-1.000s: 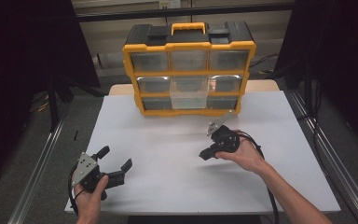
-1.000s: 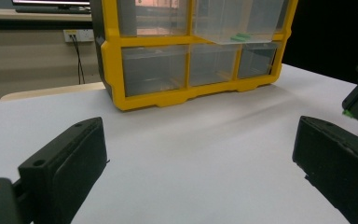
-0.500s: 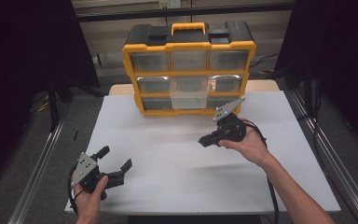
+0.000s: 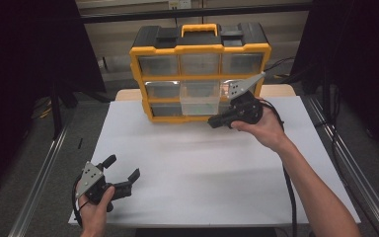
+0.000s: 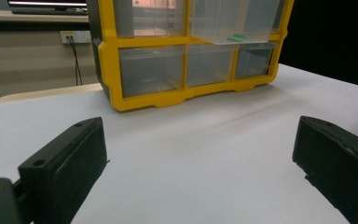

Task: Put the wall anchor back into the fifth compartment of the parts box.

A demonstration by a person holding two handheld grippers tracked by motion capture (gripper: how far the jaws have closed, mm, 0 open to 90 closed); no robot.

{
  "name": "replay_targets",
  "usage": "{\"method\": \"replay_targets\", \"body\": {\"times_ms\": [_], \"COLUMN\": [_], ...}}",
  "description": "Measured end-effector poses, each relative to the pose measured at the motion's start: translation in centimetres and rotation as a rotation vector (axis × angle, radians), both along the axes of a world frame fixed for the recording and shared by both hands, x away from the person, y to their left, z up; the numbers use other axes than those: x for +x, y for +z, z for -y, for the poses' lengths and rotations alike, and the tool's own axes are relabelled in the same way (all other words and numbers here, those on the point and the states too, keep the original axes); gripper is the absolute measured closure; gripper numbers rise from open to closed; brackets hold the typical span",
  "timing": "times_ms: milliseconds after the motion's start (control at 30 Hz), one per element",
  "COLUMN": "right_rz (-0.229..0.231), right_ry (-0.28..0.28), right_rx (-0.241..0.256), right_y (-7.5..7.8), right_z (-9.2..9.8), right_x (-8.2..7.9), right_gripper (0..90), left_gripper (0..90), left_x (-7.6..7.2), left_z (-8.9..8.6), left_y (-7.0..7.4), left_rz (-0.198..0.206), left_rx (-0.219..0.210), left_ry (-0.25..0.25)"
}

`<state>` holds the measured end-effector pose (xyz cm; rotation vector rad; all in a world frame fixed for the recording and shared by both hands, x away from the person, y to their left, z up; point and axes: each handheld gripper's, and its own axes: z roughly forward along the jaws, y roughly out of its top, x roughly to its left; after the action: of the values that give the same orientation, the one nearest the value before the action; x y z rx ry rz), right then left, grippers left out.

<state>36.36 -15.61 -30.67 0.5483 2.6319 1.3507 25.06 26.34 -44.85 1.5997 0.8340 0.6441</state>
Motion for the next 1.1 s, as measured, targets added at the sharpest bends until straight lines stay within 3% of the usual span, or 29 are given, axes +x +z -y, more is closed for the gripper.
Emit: {"method": "replay_targets", "body": {"times_ms": [367, 600, 667, 867, 1100], "right_rz": [0.044, 0.034, 0.032, -0.008, -0.053], "right_ry": [-0.065, -0.118, -0.132, -0.145, -0.193], "right_rx": [-0.031, -0.072, -0.110, -0.122, -0.266], "right_y": [2.9, 3.9, 3.9, 4.8, 4.2], "right_z": [-0.4, -0.4, -0.8, -0.9, -2.1], "right_x": [2.9, 5.4, 6.1, 8.2, 10.3], "right_gripper": [84.7, 84.7, 84.7, 84.6, 84.7], "left_gripper": [3.0, 3.0, 3.0, 3.0, 3.0], "left_x": [0.0, 0.2, 0.2, 0.1, 0.1], "left_z": [0.0, -0.1, -0.1, -0.1, -0.1], "left_y": [0.0, 0.0, 0.0, 0.0, 0.0], "left_rz": [-0.005, -0.008, -0.011, -0.005, -0.003], "left_rx": [-0.016, -0.013, -0.021, -0.019, -0.023], "left_ry": [0.000, -0.009, -0.006, -0.001, 0.000]}}
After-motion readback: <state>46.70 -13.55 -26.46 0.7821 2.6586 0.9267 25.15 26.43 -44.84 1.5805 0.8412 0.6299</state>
